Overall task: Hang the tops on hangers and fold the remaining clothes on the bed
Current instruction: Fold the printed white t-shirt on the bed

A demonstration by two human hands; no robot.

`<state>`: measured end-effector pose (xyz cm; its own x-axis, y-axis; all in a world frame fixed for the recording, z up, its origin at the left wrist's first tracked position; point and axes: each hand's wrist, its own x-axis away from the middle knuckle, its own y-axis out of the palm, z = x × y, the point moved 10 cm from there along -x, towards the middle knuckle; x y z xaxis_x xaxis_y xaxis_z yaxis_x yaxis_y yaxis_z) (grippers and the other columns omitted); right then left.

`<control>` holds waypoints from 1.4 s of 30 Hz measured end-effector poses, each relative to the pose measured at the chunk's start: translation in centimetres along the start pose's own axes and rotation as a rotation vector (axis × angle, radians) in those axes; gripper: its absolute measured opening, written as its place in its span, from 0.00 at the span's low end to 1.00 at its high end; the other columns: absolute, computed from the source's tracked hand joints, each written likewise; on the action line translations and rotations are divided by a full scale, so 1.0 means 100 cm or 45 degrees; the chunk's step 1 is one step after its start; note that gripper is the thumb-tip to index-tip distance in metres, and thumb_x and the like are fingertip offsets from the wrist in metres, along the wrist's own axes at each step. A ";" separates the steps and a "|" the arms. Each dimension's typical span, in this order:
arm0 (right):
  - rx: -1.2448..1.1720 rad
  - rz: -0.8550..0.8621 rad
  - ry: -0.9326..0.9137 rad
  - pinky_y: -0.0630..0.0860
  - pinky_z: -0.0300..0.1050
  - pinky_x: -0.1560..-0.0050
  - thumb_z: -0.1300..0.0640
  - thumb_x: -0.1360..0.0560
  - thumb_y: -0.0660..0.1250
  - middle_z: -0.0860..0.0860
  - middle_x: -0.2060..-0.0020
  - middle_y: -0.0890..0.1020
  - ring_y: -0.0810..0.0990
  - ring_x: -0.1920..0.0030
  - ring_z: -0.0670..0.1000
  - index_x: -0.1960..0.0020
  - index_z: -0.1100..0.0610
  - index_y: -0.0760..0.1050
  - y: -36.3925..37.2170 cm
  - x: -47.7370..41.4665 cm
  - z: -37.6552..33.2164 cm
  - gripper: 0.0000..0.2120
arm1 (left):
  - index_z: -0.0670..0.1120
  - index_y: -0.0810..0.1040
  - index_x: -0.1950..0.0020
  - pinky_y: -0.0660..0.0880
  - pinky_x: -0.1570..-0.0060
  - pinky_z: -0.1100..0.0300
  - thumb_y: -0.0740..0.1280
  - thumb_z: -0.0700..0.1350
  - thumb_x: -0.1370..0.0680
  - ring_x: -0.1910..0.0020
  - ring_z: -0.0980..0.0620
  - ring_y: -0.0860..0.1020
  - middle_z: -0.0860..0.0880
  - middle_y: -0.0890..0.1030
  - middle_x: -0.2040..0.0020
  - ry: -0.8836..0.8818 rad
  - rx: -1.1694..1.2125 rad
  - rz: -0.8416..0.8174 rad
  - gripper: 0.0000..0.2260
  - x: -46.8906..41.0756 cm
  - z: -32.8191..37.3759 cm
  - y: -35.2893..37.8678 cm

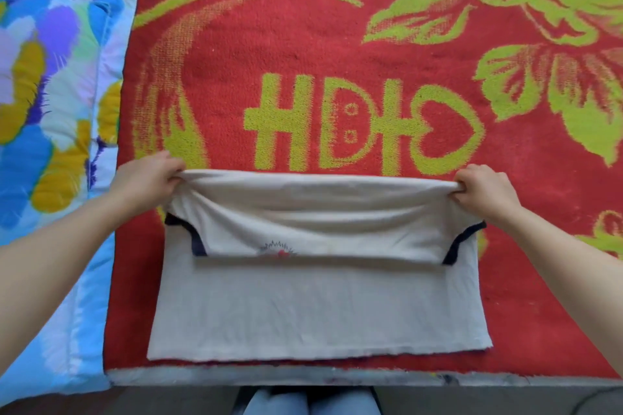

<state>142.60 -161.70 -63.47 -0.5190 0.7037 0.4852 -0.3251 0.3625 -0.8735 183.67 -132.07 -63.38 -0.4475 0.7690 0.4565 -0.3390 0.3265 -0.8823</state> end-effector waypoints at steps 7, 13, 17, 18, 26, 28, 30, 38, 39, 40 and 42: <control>-0.127 0.168 -0.020 0.56 0.46 0.57 0.63 0.26 0.63 0.49 0.73 0.70 0.67 0.69 0.56 0.62 0.57 0.65 -0.057 0.007 0.008 0.09 | 0.42 0.73 0.55 0.70 0.71 0.49 0.69 0.37 0.26 0.66 0.35 0.78 0.37 0.75 0.60 0.292 -0.060 0.515 0.05 0.017 0.013 -0.080; 0.179 0.538 -0.537 0.64 0.47 0.69 0.71 0.40 0.69 0.54 0.73 0.73 0.72 0.75 0.56 0.63 0.57 0.67 -0.038 0.074 -0.011 0.14 | 0.46 0.62 0.60 0.66 0.80 0.56 0.56 0.42 0.26 0.79 0.43 0.71 0.41 0.69 0.72 0.818 -0.260 0.655 0.04 0.088 0.042 -0.051; 0.363 0.665 -0.753 0.61 0.50 0.65 0.64 0.33 0.57 0.53 0.71 0.71 0.73 0.70 0.57 0.59 0.54 0.64 0.005 0.126 -0.015 0.07 | 0.46 0.63 0.60 0.66 0.77 0.55 0.54 0.42 0.20 0.76 0.46 0.70 0.44 0.68 0.72 1.024 -0.386 0.617 0.08 0.129 0.043 -0.002; 0.374 0.645 -0.764 0.61 0.50 0.65 0.65 0.33 0.57 0.53 0.71 0.70 0.72 0.70 0.56 0.59 0.54 0.65 0.016 0.136 -0.017 0.07 | 0.47 0.63 0.60 0.66 0.76 0.55 0.54 0.42 0.21 0.76 0.46 0.71 0.45 0.69 0.72 1.029 -0.411 0.589 0.08 0.135 0.043 0.010; 0.348 -0.149 -0.435 0.68 0.46 0.77 0.54 0.60 0.83 0.53 0.78 0.74 0.76 0.77 0.57 0.74 0.56 0.74 0.118 0.139 -0.021 0.22 | 0.45 0.78 0.52 0.69 0.67 0.54 0.72 0.36 0.39 0.61 0.42 0.77 0.43 0.78 0.58 0.386 -0.624 -0.174 0.16 0.118 0.014 0.111; 0.335 -0.093 -0.241 0.72 0.48 0.71 0.52 0.44 0.81 0.55 0.72 0.79 0.80 0.69 0.58 0.70 0.58 0.77 0.098 0.121 -0.023 0.15 | 0.47 0.77 0.46 0.68 0.58 0.54 0.67 0.42 0.30 0.51 0.44 0.76 0.45 0.77 0.49 0.117 -0.670 -0.253 0.12 0.109 0.005 0.103; 0.103 0.028 0.083 0.72 0.50 0.58 0.54 0.27 0.67 0.57 0.56 0.81 0.79 0.52 0.60 0.54 0.59 0.79 0.077 0.104 -0.010 0.09 | 0.41 0.78 0.59 0.71 0.64 0.51 0.65 0.41 0.31 0.62 0.41 0.77 0.41 0.77 0.61 0.097 -0.537 -0.072 0.05 0.095 0.022 0.078; -1.100 -0.031 1.136 0.66 0.56 0.37 0.57 0.30 0.70 0.63 0.33 0.67 0.67 0.34 0.64 0.30 0.64 0.59 0.117 0.102 0.045 0.34 | 0.47 0.58 0.24 0.61 0.35 0.45 0.65 0.46 0.25 0.27 0.44 0.58 0.44 0.61 0.26 -0.149 -0.216 -0.112 0.31 0.039 0.035 0.076; -1.187 -0.008 1.175 0.68 0.55 0.37 0.58 0.31 0.71 0.63 0.34 0.68 0.68 0.35 0.64 0.30 0.65 0.60 0.122 0.103 0.048 0.34 | 0.49 0.54 0.23 0.59 0.33 0.46 0.63 0.47 0.24 0.26 0.46 0.56 0.47 0.60 0.25 -0.145 -0.249 -0.176 0.31 0.034 0.034 0.081; -1.231 0.021 1.194 0.70 0.55 0.38 0.58 0.32 0.72 0.63 0.35 0.70 0.70 0.36 0.63 0.31 0.65 0.62 0.123 0.105 0.049 0.33 | 0.50 0.53 0.24 0.58 0.34 0.46 0.62 0.48 0.23 0.27 0.47 0.57 0.47 0.61 0.26 -0.159 -0.273 -0.221 0.31 0.031 0.031 0.084; -1.256 0.036 1.203 0.74 0.52 0.47 0.60 0.32 0.72 0.62 0.45 0.77 0.76 0.45 0.62 0.38 0.66 0.70 0.125 0.107 0.053 0.25 | 0.51 0.60 0.27 0.59 0.35 0.45 0.61 0.48 0.23 0.31 0.46 0.63 0.47 0.69 0.32 -0.206 -0.292 -0.233 0.24 0.025 0.025 0.080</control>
<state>128.80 -152.82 -68.99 0.3465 0.7196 0.6017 0.5768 0.3424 -0.7417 177.80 -128.92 -69.04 -0.5284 0.5950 0.6056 -0.2386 0.5805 -0.7785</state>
